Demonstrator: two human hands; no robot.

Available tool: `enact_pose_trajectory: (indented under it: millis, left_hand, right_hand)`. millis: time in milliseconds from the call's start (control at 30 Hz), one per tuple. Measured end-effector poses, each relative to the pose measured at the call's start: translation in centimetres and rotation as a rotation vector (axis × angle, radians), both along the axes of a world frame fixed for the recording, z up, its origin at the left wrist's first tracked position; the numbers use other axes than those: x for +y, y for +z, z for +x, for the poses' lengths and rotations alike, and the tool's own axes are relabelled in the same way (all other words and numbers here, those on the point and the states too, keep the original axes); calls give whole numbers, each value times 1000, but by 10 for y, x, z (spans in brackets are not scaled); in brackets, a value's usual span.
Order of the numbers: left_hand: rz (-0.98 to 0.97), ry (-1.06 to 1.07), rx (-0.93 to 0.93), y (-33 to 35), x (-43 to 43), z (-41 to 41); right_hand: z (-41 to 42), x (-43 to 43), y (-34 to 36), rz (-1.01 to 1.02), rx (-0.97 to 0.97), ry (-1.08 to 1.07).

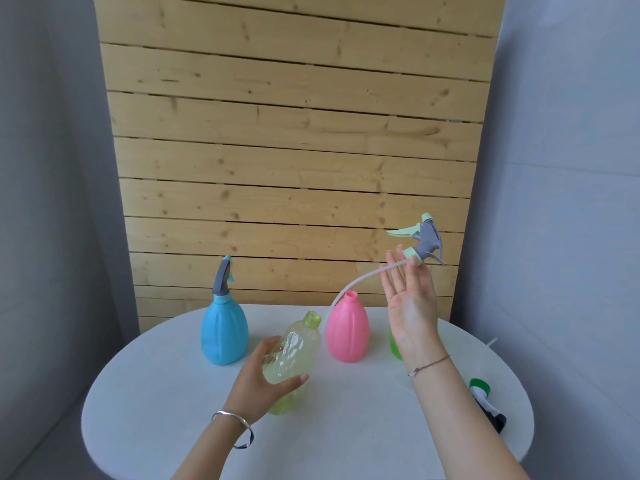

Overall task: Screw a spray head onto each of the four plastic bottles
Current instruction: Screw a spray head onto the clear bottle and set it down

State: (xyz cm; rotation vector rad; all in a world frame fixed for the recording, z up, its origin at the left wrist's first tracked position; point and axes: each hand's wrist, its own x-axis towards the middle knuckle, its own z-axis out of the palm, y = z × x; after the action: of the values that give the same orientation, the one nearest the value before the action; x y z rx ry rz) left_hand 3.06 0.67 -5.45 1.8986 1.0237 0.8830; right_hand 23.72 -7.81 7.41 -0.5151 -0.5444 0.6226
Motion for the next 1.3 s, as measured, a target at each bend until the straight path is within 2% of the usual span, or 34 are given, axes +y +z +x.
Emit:
enact_pose_trajectory:
  millis: [567, 800, 1067, 1200, 1300]
  left_hand:
    - [32, -34, 12, 2, -4, 2]
    - [35, -48, 27, 3, -6, 4]
    - [18, -50, -1, 5, -7, 4]
    - [-2, -59, -63, 7, -7, 4]
    - [8, -86, -64, 10, -9, 4]
  right_hand:
    - [10, -3, 0, 75, 121, -26]
    - [2, 1, -5, -12, -38, -57]
    - [-16, 10, -29, -193, -189, 91]
    - [-24, 10, -39, -358, -440, 158]
    - [-28, 10, -45, -422, -557, 188]
